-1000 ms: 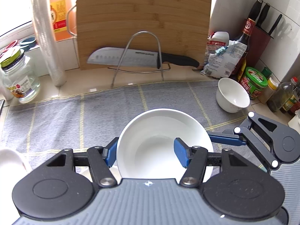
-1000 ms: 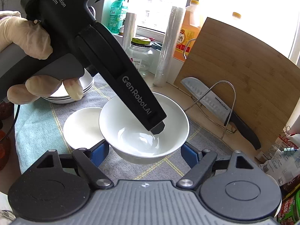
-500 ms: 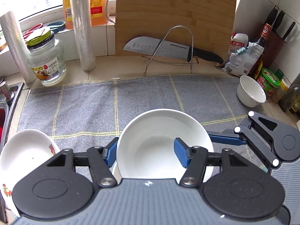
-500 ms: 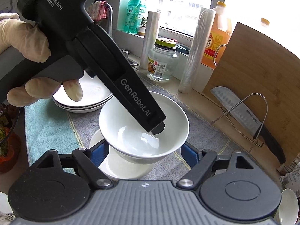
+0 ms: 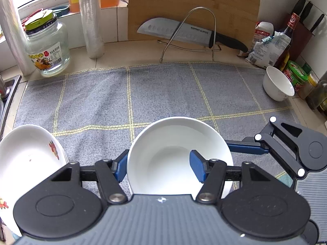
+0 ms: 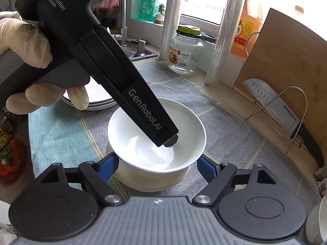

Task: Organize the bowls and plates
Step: 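Lower the bowl into the placed bowl and open the left gripper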

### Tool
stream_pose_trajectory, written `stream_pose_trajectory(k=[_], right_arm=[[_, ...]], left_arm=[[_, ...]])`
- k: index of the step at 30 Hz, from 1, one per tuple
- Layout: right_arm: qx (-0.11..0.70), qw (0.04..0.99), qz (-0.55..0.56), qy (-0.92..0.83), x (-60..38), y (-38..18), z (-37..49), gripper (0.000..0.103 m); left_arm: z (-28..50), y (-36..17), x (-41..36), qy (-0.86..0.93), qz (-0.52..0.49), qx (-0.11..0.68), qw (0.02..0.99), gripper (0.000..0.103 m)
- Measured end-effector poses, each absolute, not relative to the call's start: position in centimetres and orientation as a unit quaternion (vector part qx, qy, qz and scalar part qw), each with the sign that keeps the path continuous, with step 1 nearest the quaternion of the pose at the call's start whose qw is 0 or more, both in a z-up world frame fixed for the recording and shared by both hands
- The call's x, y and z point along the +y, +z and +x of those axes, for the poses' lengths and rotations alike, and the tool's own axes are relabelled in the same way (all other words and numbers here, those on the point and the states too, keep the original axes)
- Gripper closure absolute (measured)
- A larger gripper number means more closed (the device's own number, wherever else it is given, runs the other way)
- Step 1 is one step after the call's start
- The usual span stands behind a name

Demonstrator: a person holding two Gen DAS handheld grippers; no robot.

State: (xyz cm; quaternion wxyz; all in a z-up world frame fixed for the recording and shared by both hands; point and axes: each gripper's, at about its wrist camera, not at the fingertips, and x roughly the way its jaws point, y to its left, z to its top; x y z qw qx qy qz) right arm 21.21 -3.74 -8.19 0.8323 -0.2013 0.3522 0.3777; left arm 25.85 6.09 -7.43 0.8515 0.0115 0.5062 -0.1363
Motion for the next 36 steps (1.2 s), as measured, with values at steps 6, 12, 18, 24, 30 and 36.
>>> stream_pose_trajectory(k=[6,12,18,24,30,36], right_arm=[[0.361,0.829,-0.196,0.381,-3.6,-8.5,21.1,0.016],[0.365,0.828,-0.19,0.381,-3.5,-8.8,21.2,0.016],[0.368,0.827,-0.189,0.381,-3.5,-8.8,21.2,0.016],[0.371,0.825,-0.187,0.382,-3.6,-8.8,21.2,0.016],[0.376,0.824,-0.178,0.384,-3.7,-8.9,21.3,0.016],[0.376,0.823,-0.182,0.385,-3.7,-8.9,21.1,0.016]], left_arm=[[25.7,-8.0,6.3,-0.137,0.01,0.514,0.847,0.042],[25.6,-8.2,6.3,-0.138,0.017,0.509,0.85,0.042],[25.5,-8.3,6.0,-0.139,0.031,0.506,0.85,0.042],[25.3,-8.5,5.6,-0.142,0.053,0.502,0.852,0.04],[25.4,-8.6,5.2,-0.143,0.064,0.504,0.849,0.037],[25.4,-8.8,5.0,-0.144,0.072,0.506,0.847,0.037]])
